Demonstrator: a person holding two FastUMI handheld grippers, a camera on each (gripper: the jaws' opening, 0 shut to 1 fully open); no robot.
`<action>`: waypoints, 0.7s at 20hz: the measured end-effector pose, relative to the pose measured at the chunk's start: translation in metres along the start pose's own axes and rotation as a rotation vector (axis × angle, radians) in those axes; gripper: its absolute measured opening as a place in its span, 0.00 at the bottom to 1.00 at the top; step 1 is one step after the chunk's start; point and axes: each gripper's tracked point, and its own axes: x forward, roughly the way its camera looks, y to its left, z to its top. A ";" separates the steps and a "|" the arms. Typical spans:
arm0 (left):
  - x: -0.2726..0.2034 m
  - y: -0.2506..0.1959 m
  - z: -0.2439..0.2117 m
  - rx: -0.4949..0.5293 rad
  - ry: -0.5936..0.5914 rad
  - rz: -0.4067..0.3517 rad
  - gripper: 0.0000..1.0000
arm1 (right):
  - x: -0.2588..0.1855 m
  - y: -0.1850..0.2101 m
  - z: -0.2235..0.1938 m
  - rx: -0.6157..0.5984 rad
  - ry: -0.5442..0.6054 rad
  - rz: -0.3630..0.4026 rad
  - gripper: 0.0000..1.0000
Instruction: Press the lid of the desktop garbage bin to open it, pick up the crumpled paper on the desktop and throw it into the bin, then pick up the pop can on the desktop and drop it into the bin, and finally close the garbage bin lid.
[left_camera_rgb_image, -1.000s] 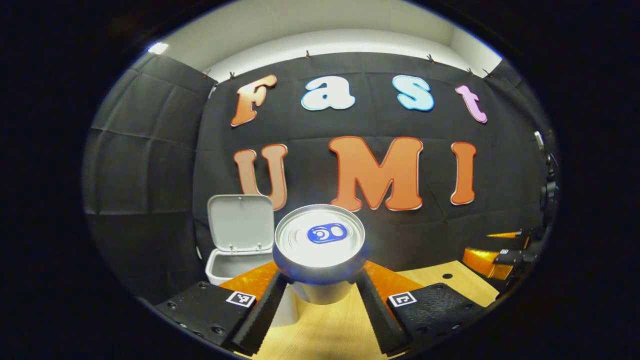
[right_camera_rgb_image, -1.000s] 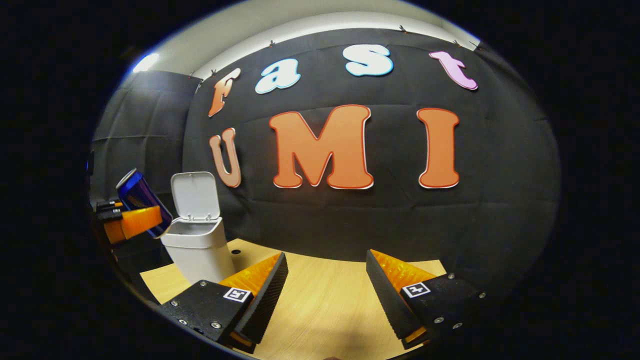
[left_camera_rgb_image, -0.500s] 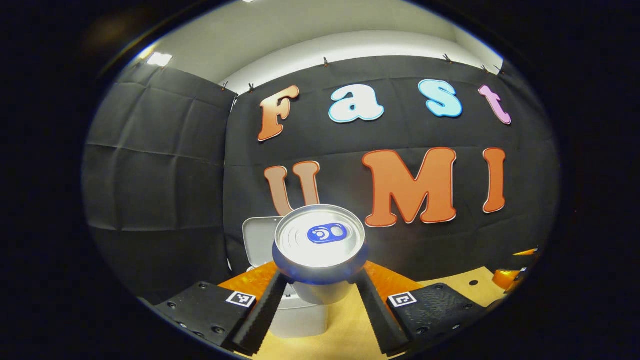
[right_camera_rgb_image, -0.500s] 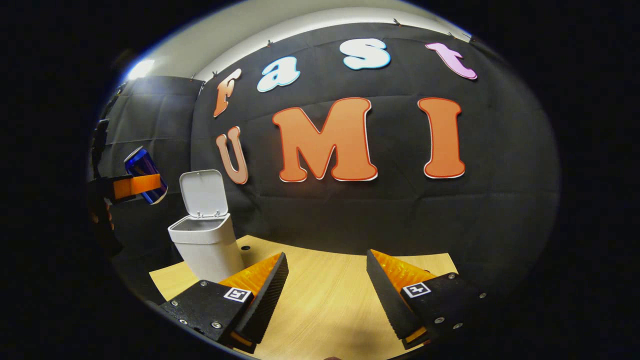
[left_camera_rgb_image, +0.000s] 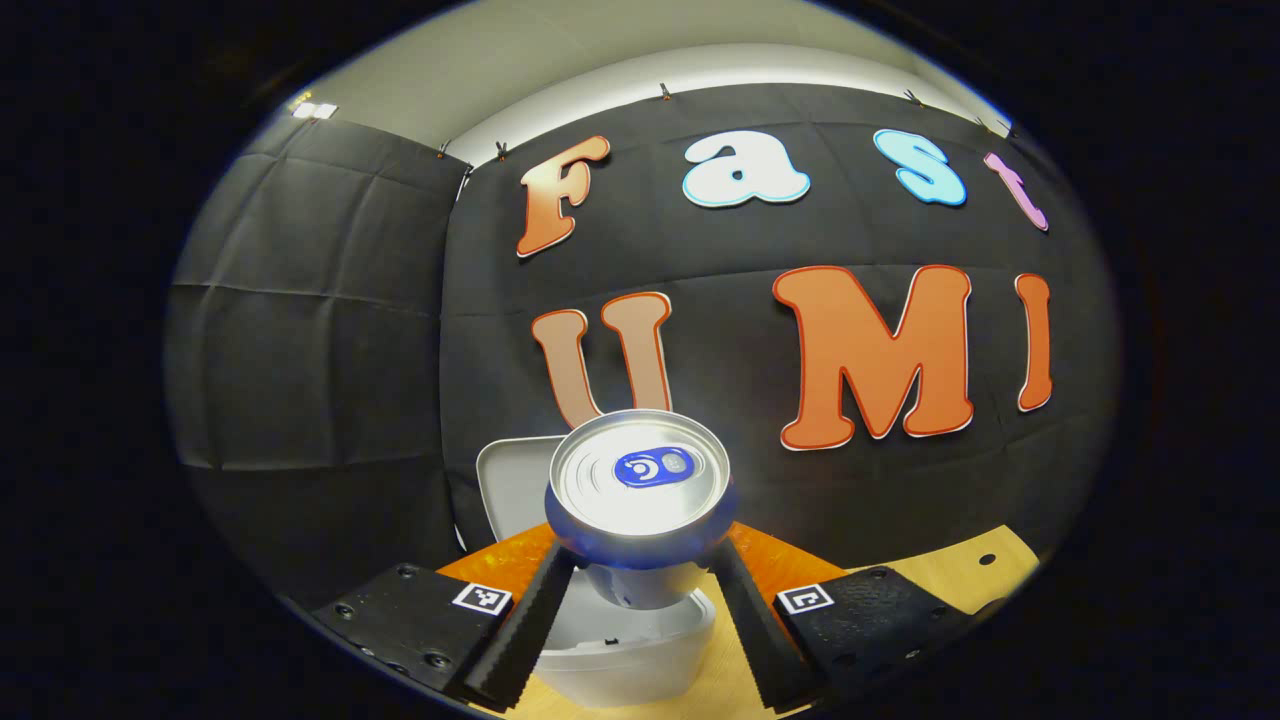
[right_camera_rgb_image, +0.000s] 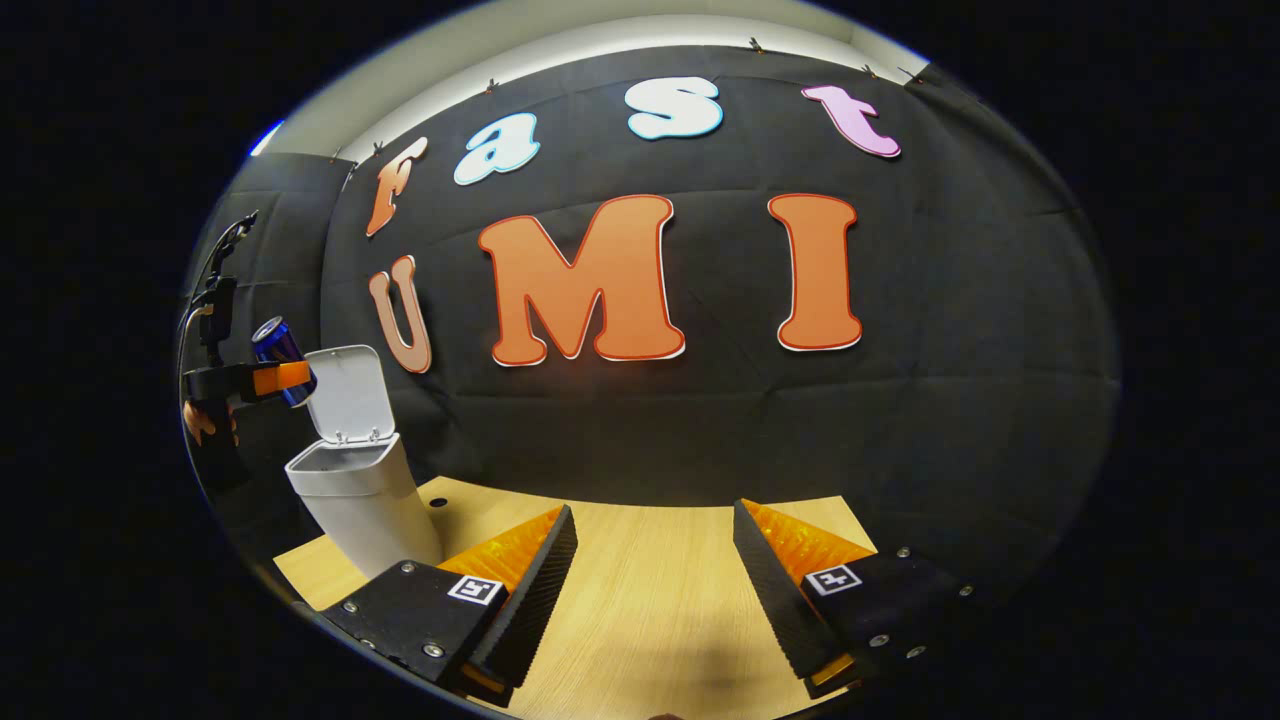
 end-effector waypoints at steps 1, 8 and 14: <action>0.009 0.003 -0.003 -0.003 0.005 -0.004 0.81 | 0.001 0.001 0.001 -0.004 0.002 -0.009 0.94; 0.061 0.032 -0.036 -0.012 0.064 -0.016 0.81 | 0.016 0.022 0.004 -0.030 0.008 -0.032 0.94; 0.081 0.046 -0.058 -0.010 0.102 -0.015 0.83 | 0.019 0.031 0.004 -0.046 0.009 -0.042 0.94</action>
